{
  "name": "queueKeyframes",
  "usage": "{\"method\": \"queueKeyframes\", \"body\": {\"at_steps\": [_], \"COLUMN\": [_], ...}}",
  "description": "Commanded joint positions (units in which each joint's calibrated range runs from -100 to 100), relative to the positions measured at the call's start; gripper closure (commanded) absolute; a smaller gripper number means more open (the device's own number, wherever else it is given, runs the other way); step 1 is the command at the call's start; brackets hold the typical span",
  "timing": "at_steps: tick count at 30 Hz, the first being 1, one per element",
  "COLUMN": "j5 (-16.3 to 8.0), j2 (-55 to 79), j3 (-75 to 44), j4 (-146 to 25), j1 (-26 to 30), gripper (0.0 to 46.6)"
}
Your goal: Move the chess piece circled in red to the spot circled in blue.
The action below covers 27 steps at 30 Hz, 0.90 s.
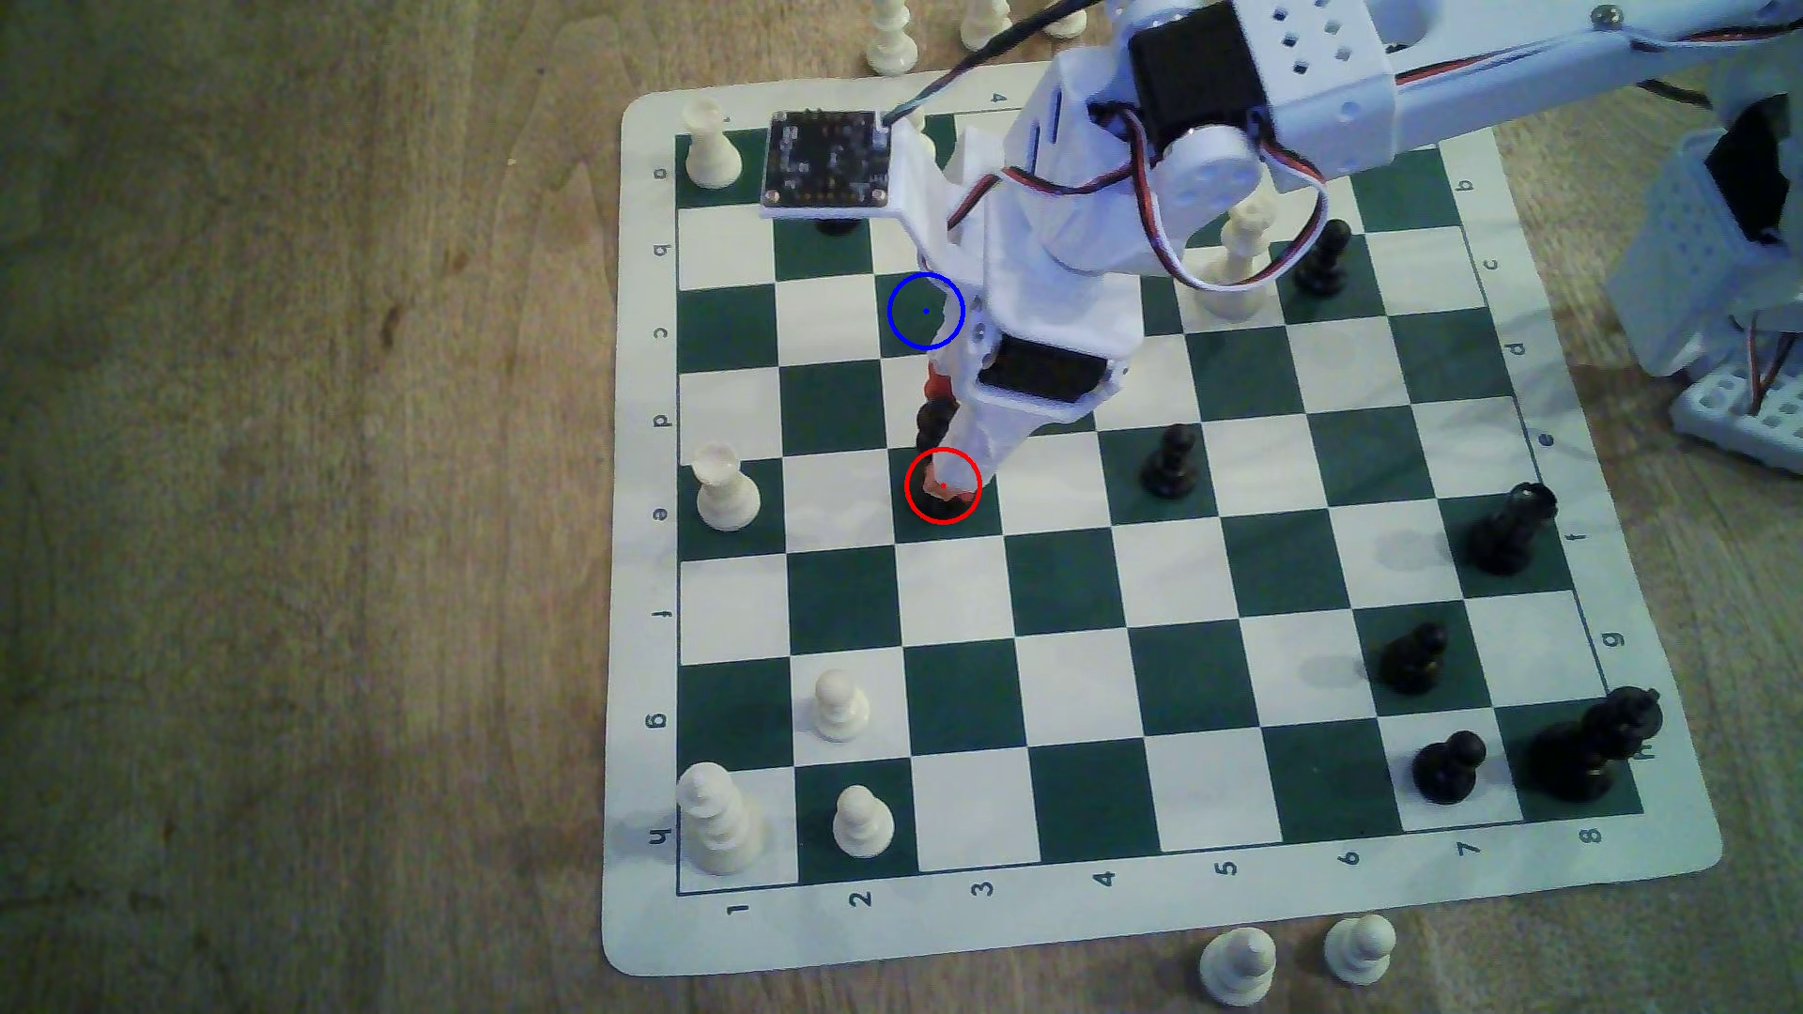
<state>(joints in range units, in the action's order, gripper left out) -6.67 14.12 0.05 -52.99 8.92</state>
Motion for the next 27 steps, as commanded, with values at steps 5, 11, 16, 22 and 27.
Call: {"method": "queueKeyframes", "body": {"at_steps": [5,11,16,22,27], "j5": [-0.24,-0.44,-0.63,-0.63,-0.88], "j2": [-1.3,-1.05,-0.96,-1.21,-2.23], "j3": [-3.85,-3.85,-3.31,-2.22,-2.13], "j4": [1.8,1.88,2.78,3.11,3.03], "j1": [0.27,0.35,0.42,0.42,0.66], "gripper": [31.3,33.3,37.4,46.4,46.4]}}
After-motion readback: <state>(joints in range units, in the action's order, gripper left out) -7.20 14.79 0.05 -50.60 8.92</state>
